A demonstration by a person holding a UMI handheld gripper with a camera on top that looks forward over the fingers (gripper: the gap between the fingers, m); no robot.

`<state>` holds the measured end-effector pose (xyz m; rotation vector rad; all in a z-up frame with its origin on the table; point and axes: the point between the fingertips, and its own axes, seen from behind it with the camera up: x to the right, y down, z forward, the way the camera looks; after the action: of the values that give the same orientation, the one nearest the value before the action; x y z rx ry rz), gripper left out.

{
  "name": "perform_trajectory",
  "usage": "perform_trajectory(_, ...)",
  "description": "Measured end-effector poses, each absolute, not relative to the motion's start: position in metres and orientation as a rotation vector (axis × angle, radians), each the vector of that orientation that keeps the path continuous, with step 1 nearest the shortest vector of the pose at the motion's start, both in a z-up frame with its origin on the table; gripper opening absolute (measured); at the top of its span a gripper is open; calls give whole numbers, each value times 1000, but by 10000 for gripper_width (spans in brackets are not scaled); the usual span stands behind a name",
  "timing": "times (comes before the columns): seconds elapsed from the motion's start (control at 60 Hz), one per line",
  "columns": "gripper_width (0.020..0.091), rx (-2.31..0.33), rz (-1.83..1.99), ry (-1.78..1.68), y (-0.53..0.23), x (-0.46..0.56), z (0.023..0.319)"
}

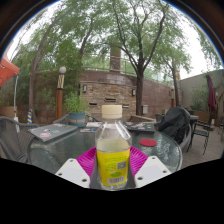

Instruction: Pour water

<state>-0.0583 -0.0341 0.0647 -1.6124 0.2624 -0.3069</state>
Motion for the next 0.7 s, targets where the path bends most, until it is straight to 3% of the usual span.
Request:
perform_trajectory(0.117, 419, -1672, -251, 171, -18, -99, 70)
perform_trajectory(0.35, 418, -1632, 329, 35, 67, -273, 172)
perform_trajectory(0.483, 419, -1495, 728, 390, 132, -258, 222)
perform_trajectory(0.567, 418, -1342, 1057, 706, 161, -223, 232)
perform_trajectory(0.7, 416, -1066, 1434, 1124, 173, -152, 217)
